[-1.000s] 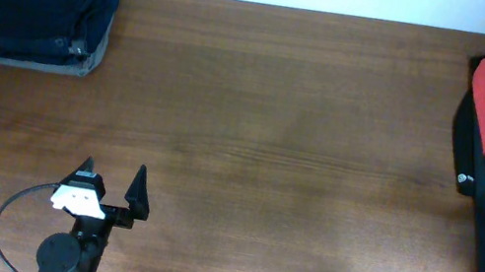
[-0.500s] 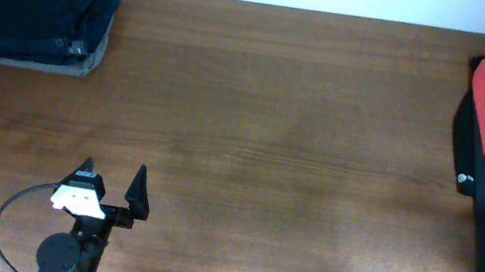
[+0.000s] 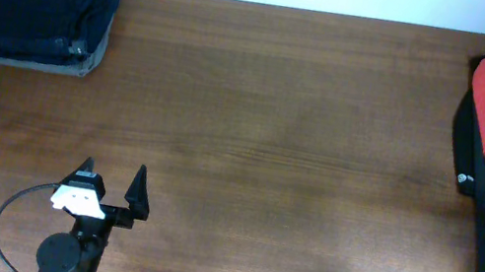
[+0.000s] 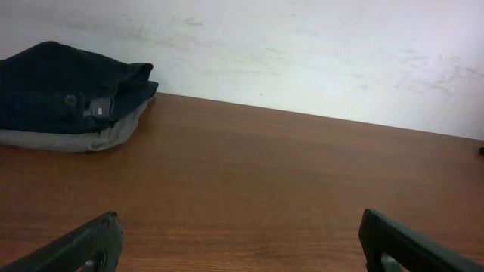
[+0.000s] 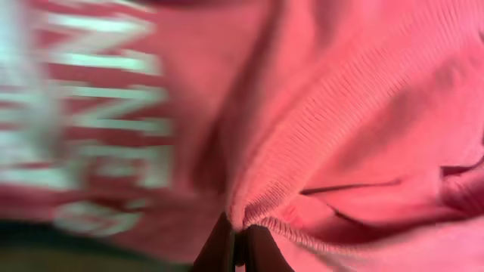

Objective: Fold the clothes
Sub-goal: 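Reach the right gripper to the red t-shirt and grasp it, then pull the red t-shirt with the right gripper onto the table center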

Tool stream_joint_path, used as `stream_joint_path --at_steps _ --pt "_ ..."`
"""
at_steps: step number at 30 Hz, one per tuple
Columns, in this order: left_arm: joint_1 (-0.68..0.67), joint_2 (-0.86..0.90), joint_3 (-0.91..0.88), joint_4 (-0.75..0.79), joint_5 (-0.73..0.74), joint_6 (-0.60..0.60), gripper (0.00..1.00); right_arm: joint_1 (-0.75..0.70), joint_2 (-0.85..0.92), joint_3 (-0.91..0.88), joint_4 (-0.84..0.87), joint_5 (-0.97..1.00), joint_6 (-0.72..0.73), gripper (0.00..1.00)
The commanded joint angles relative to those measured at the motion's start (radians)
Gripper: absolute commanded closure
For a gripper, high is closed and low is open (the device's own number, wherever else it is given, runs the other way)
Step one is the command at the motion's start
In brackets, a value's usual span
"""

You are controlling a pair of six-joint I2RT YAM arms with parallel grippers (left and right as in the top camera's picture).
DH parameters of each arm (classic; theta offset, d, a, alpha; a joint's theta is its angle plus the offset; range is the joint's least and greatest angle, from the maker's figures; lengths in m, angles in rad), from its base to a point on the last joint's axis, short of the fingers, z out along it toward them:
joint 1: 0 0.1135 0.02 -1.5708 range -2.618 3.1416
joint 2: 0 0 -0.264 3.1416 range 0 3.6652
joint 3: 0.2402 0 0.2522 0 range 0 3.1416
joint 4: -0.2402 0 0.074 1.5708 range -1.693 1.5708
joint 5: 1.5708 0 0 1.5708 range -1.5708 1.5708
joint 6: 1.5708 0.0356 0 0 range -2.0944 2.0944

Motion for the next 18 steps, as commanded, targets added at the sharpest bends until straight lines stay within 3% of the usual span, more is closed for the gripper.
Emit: stream_joint_path --at_steps 1,10,18 --pt "0.005 -0.009 -0.008 0.0 -0.007 0.016 0.0 0.065 -0.121 0.071 0.001 -0.109 0.0 0.96" --pt "0.005 -0.009 -0.008 0.0 -0.007 0.016 0.0 0.406 -0.28 0.156 0.025 -0.263 0.061 0.96" --pt "0.005 -0.009 -0.008 0.0 -0.007 0.016 0.0 0.943 -0.217 0.156 0.235 -0.284 0.214 0.96"
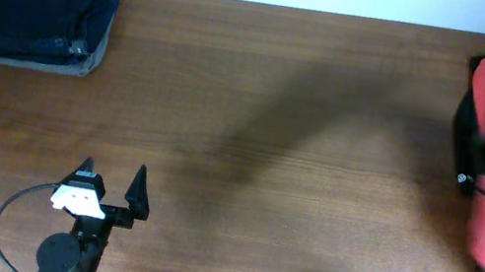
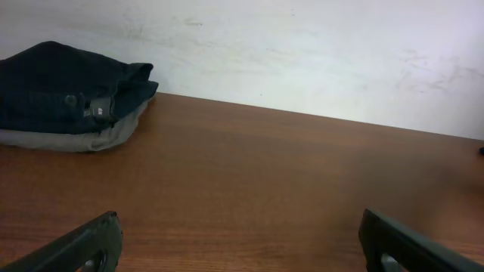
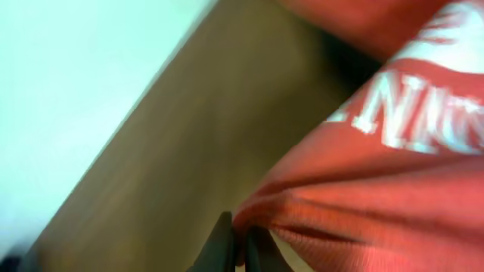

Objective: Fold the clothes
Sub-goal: 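Pull the red t-shirt with the right gripper onto the table center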

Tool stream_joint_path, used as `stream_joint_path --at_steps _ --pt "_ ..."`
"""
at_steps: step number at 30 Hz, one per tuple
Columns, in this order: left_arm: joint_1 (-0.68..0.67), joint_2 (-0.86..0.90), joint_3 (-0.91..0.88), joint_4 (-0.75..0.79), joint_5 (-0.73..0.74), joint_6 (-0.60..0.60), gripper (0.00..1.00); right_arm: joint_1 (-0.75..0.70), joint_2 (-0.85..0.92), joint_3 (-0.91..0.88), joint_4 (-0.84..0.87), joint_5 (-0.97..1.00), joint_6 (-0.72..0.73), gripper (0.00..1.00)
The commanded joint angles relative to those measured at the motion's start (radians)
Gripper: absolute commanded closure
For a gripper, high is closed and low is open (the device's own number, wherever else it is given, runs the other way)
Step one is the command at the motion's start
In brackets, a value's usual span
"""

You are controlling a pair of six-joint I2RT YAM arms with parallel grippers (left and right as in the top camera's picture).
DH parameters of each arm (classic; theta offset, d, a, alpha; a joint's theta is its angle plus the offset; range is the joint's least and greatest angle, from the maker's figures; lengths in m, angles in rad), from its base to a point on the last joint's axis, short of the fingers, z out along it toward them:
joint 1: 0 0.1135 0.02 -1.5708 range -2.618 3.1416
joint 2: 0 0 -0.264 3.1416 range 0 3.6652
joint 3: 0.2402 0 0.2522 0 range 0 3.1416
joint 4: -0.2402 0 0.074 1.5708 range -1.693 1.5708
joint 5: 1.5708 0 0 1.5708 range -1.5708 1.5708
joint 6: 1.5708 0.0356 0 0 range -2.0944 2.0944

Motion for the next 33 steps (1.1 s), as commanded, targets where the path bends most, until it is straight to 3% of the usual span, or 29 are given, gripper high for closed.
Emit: stream_joint_path --at_steps 1,6,13,25,28,31,33 --pt "0.004 -0.009 -0.008 0.0 -0.007 0.017 0.0 0.234 0.053 0.014 0.098 -0.027 0.105 0.96" --pt "0.004 -0.009 -0.008 0.0 -0.007 0.016 0.0 0.533 0.211 0.014 0.291 -0.023 0.191 0.96" --pt "0.004 -0.009 -0.008 -0.001 -0.007 0.016 0.0 0.792 0.413 0.014 0.391 -0.048 0.209 0.96" --pt "0.004 -0.009 -0.008 0.0 -0.007 0.016 0.0 1.113 0.431 0.146 0.411 -0.03 0.114 0.95" --pt "0.004 -0.009 -0.008 -0.001 -0.007 0.016 0.0 1.14 0.431 0.177 0.408 0.025 0.076 0.84" --pt "0.004 -0.009 -0.008 0.0 -0.007 0.016 0.0 1.138 0.431 0.214 0.345 0.104 -0.016 0.56" --pt "0.004 -0.009 -0.008 -0.001 -0.007 0.016 0.0 1.119 0.429 0.264 0.23 0.188 -0.053 0.51"
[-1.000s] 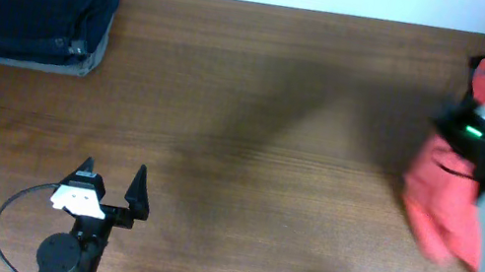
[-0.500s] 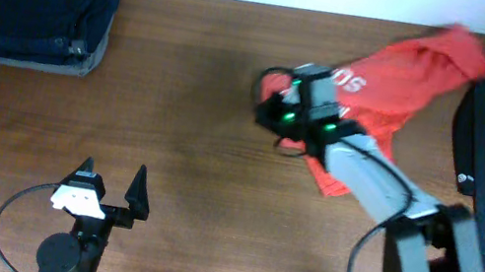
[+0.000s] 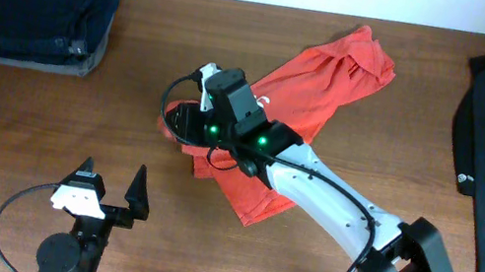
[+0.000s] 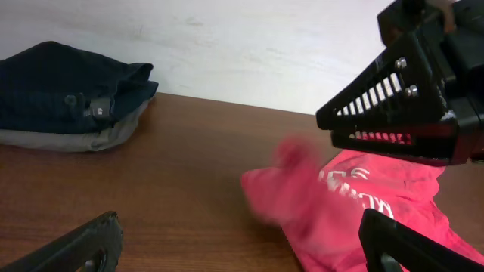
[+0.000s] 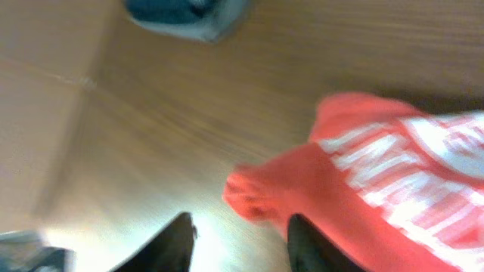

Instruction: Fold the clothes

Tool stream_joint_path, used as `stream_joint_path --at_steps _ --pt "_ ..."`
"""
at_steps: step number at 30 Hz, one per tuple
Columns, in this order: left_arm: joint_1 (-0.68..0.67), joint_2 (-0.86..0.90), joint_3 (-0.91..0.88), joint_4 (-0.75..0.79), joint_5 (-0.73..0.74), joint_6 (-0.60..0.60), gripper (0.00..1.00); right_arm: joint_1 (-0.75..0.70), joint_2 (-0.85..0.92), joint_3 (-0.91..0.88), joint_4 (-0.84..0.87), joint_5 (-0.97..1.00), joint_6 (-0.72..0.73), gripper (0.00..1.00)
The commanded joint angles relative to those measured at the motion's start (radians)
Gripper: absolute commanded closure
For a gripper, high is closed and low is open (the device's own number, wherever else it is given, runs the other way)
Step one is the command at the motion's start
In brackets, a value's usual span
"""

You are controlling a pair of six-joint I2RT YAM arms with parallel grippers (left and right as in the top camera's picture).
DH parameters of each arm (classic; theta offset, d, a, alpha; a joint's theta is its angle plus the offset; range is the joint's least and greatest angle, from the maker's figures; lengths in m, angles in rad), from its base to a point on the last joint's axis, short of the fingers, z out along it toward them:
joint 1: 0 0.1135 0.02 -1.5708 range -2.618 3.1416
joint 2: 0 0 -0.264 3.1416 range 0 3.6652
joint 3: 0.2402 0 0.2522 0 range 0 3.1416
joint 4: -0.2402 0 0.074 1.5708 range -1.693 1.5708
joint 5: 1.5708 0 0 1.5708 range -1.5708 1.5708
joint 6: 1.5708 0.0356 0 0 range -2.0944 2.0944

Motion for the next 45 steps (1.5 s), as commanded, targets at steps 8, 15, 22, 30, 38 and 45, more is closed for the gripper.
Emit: stream_joint_path --at_steps 8,15,22,30,38,45 --pt "0.004 -0.009 -0.008 0.0 -0.007 0.016 0.0 -0.219 -0.073 0.383 -0.62 0.323 -0.111 0.22" --pt "0.004 -0.009 -0.008 0.0 -0.007 0.016 0.0 -0.451 -0.158 0.441 -1.08 0.286 -0.202 0.21" --pt "0.004 -0.009 -0.008 0.0 -0.007 0.016 0.0 -0.518 -0.154 0.29 -1.133 0.004 -0.534 0.14" --pt "0.004 -0.009 -0.008 0.0 -0.007 0.016 0.0 -0.518 -0.154 -0.09 -0.799 -0.017 -0.601 0.1" --pt "0.004 -0.009 -0.008 0.0 -0.007 0.016 0.0 -0.517 -0.145 -0.248 -0.603 -0.094 -0.657 0.1" --pt "0.004 -0.009 -0.008 0.0 -0.007 0.016 0.0 -0.517 -0.024 -0.267 -0.56 -0.087 -0.627 0.19"
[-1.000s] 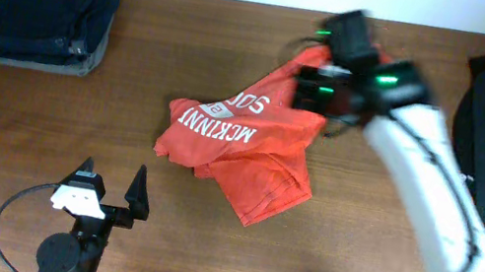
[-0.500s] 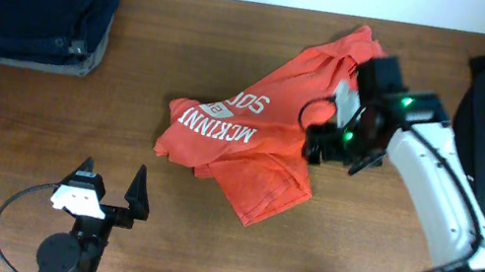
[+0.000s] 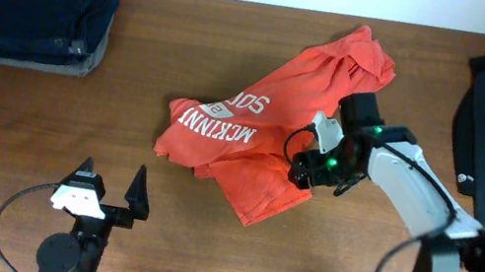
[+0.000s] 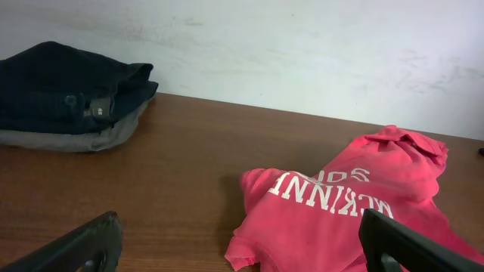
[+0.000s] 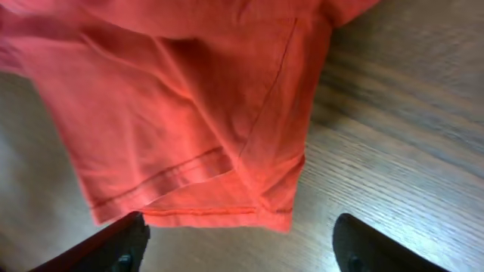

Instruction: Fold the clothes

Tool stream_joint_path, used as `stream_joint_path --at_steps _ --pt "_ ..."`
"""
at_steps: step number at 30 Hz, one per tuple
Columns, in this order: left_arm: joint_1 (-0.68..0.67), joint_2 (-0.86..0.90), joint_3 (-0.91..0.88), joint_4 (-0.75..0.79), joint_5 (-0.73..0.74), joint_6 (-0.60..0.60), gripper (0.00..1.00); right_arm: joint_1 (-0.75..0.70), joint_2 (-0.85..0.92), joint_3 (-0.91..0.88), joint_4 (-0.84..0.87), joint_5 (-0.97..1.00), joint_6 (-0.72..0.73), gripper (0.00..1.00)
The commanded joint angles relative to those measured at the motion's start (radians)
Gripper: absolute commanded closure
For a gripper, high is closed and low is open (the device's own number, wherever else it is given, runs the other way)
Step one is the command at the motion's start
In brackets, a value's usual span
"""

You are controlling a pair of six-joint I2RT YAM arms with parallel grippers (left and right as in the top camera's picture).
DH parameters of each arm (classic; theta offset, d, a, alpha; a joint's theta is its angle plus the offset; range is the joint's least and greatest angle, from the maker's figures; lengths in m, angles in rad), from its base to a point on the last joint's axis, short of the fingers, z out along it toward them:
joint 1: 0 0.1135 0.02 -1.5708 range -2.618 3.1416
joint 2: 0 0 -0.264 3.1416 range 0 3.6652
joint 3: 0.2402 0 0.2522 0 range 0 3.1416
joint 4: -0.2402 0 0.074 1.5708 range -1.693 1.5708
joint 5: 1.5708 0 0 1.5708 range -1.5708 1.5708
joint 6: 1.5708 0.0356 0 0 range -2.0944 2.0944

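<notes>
A red T-shirt (image 3: 262,139) with white lettering lies crumpled and partly doubled over in the middle of the table. It also shows in the left wrist view (image 4: 340,211). My right gripper (image 3: 304,175) hovers open over its lower right part. The right wrist view shows the red shirt's hem (image 5: 189,113) just beyond my open right gripper (image 5: 238,249), nothing between the fingers. My left gripper (image 3: 111,181) rests open near the front left, apart from the shirt, fingers (image 4: 76,245) wide.
A folded stack of dark clothes (image 3: 44,11) sits at the back left corner. A black shirt with white lettering lies along the right edge. Bare wooden table (image 3: 45,121) lies between the stack and the red shirt.
My right gripper has left the shirt's left end and now stands wide open over its lower right part. The shirt's lettering is uncovered. The left arm has not moved.
My right gripper was shut on the red shirt on the pile at the right edge. Then it held the shirt raised there. Then the shirt lay in the middle, with the gripper at its left end. Now the shirt lies free, the black shirt uncovered.
</notes>
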Motion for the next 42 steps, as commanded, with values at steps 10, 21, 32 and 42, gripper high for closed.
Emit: stream_joint_path --at_steps 10,21,32,42 --pt "0.005 -0.008 -0.008 0.0 -0.007 0.016 0.0 0.002 0.139 -0.014 0.012 -0.015 0.047 0.24" --pt "0.005 -0.008 -0.008 -0.001 -0.007 0.016 0.0 0.057 0.139 -0.014 0.012 0.087 0.145 0.57" --pt "0.005 -0.008 -0.008 0.0 -0.007 0.016 0.0 0.126 0.117 0.078 -0.053 0.216 0.261 0.96" --pt "0.005 -0.008 -0.008 -0.001 -0.007 0.016 0.0 0.132 -0.095 0.196 -0.15 0.201 0.309 0.96"
